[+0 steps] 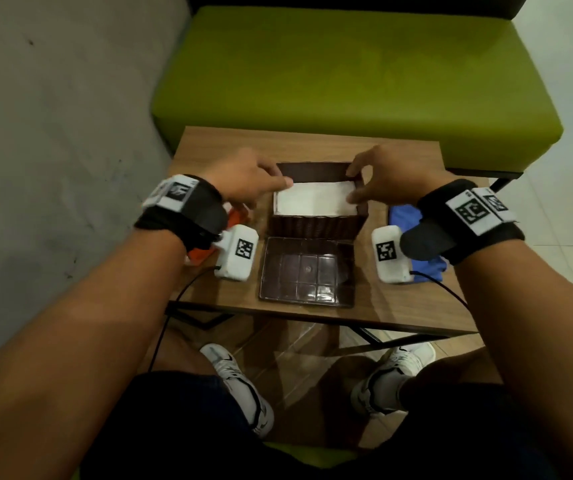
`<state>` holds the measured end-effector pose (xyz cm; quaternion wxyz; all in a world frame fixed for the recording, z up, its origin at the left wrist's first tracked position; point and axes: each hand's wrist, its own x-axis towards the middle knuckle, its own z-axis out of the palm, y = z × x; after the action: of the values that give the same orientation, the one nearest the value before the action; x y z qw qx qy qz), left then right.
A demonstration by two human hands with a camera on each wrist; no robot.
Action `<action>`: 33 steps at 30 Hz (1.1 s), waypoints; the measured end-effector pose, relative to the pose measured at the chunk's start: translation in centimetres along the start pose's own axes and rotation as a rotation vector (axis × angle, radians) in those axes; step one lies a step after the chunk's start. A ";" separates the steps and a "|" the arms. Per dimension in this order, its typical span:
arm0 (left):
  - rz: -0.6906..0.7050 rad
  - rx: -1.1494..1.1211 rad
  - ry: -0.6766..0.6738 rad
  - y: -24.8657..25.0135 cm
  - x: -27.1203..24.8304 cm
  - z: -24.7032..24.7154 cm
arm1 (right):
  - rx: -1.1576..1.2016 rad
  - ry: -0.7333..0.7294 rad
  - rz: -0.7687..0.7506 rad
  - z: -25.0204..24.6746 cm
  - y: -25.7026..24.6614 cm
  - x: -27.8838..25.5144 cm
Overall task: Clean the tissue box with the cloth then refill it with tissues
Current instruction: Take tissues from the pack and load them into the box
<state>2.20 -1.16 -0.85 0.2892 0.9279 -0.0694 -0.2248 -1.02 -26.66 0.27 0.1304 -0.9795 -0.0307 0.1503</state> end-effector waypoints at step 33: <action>-0.279 0.195 0.116 -11.5 -1.9 -2.7 | -0.183 -0.043 -0.489 8.8 -20.5 8.0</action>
<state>1.72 10.12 -4.66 0.1671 0.9636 0.0555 -0.2011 3.53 -3.91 -4.69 0.0732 -0.9472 -0.2830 0.1315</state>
